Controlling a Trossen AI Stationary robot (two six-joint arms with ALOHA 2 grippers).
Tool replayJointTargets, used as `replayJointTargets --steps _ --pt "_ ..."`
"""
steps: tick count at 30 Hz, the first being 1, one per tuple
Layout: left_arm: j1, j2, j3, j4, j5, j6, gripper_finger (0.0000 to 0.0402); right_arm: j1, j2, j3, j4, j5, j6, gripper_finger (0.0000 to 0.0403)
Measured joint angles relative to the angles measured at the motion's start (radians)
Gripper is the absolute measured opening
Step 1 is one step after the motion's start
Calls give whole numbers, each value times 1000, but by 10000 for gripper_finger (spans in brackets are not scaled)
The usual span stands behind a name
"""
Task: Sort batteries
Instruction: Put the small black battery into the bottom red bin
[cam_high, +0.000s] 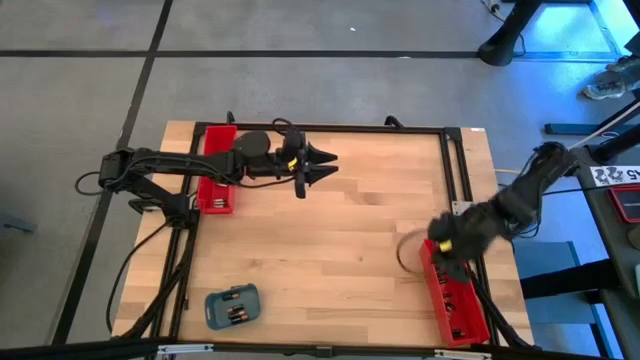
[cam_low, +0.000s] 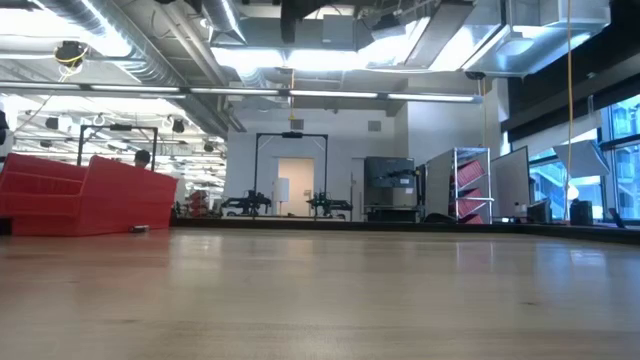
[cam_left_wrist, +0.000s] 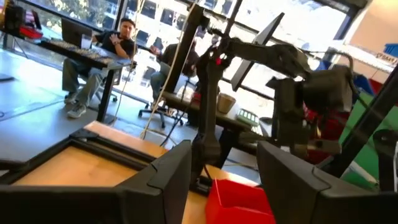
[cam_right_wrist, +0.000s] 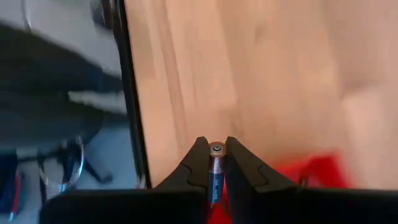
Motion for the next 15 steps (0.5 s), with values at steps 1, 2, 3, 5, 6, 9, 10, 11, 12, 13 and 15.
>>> replayJointTargets --steps 1,2,3,5,6,9,10,11,12,13,15 --pt "0 0 0 -8 0 0 171 51 0 -33 13 0 53 21" --pt "0 0 0 -15 0 0 171 100 0 -64 32 5 109 21" --pt "0 0 0 -22 0 0 171 147 -1 -94 54 17 164 21" --pt "0 0 0 -32 1 4 171 228 -1 -158 105 44 265 21" --pt "0 0 0 -36 0 7 171 264 0 -190 141 60 313 21" --pt "0 0 0 -46 -1 11 171 339 15 -266 235 105 419 21" --pt "0 0 0 -49 -1 11 171 356 26 -282 242 110 444 21" --pt "0 0 0 -49 -1 10 171 371 39 -295 243 109 467 21" --pt "0 0 0 -50 -1 10 171 387 52 -306 242 107 485 21" --pt "0 0 0 -49 -1 11 171 400 64 -313 240 103 488 21" --pt "0 0 0 -48 -1 12 171 423 91 -321 236 87 485 21"
